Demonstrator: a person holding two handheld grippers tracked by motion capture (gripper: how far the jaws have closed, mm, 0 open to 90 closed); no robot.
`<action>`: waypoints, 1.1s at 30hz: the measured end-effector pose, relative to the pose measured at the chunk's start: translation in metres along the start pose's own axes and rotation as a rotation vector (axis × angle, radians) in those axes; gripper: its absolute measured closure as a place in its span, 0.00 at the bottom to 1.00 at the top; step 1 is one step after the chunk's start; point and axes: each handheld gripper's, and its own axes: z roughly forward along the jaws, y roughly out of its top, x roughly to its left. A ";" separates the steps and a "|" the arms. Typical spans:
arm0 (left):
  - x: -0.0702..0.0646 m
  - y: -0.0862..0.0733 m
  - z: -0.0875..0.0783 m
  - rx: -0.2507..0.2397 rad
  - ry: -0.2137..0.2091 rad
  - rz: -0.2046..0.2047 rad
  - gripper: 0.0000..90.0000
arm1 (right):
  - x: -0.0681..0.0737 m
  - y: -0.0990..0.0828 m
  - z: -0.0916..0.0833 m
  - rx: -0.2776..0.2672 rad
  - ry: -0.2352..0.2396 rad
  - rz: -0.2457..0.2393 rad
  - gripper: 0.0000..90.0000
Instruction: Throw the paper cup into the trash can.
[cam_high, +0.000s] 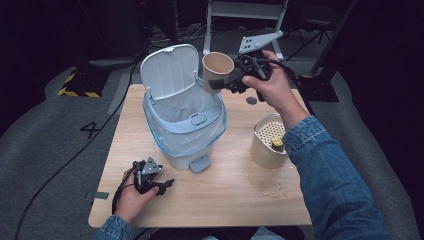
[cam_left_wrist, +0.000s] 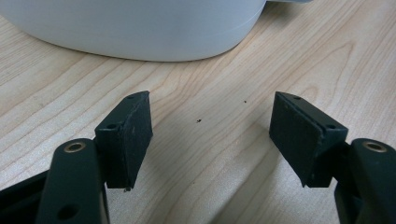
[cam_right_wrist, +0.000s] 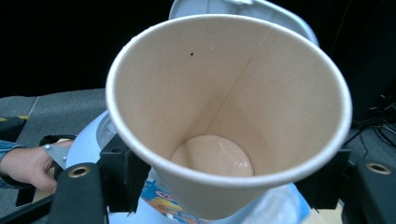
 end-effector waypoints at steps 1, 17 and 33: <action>0.000 0.000 0.000 0.000 0.002 -0.001 0.33 | 0.001 0.001 0.004 0.002 0.005 -0.002 0.33; -0.001 0.000 0.000 0.000 0.004 -0.001 0.33 | 0.008 -0.010 0.056 0.077 0.017 0.012 0.33; -0.001 0.000 0.000 0.000 0.004 -0.002 0.33 | 0.015 -0.017 0.071 0.059 -0.040 -0.008 0.17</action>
